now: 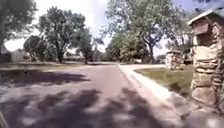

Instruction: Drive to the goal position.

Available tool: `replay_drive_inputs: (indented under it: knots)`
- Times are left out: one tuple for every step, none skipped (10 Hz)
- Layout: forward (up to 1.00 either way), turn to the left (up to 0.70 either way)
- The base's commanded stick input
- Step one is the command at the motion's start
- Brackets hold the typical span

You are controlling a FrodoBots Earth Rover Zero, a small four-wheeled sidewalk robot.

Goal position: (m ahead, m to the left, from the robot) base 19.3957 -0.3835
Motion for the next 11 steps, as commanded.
replay_drive_inputs:
  knots:
    - [0.7, 0.0]
    - [0.7, 0.0]
    - [0.7, 0.0]
    - [0.7, 0.0]
    - [0.7, 0.0]
    - [0.7, 0.0]
    - [0.7, 0.0]
    - [0.7, 0.0]
    - [0.7, 0.0]
    - [0.7, 0.0]
    - [0.7, 0.0]
